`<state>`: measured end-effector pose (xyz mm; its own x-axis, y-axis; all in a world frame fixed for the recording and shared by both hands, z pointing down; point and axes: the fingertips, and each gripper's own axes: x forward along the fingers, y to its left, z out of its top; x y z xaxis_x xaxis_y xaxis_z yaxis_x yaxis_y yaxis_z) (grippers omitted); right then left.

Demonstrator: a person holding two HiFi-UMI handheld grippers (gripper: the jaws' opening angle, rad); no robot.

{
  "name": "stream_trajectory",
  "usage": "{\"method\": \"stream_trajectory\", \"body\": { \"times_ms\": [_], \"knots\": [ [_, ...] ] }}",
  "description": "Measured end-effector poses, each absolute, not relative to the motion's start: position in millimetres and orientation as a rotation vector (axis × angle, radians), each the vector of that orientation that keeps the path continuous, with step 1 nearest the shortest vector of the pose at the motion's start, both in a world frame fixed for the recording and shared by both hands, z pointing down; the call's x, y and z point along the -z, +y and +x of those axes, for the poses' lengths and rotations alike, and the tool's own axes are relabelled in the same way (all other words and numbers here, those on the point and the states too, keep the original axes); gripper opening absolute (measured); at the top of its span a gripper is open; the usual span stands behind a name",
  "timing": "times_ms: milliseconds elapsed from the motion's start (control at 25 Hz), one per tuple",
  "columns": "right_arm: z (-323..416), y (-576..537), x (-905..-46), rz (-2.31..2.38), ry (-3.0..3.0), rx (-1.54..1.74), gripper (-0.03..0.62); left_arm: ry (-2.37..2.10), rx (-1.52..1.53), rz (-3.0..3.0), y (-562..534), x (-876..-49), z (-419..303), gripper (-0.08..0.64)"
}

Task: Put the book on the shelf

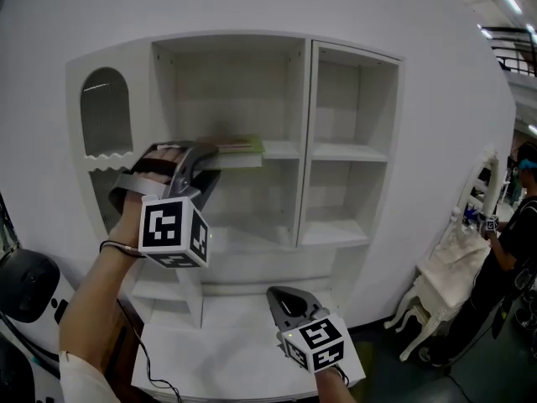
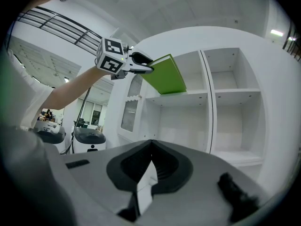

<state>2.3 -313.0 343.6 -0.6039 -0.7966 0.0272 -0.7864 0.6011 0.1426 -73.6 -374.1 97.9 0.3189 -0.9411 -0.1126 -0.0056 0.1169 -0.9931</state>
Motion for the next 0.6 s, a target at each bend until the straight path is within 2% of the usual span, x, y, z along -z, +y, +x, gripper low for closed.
{"method": "stream_trajectory", "body": {
  "times_ms": [600],
  "knots": [
    [3,-336,-359,1.336,-2.71,0.138,0.012,1.038,0.964,-1.189,-459,-120,-79,0.147]
  ]
}}
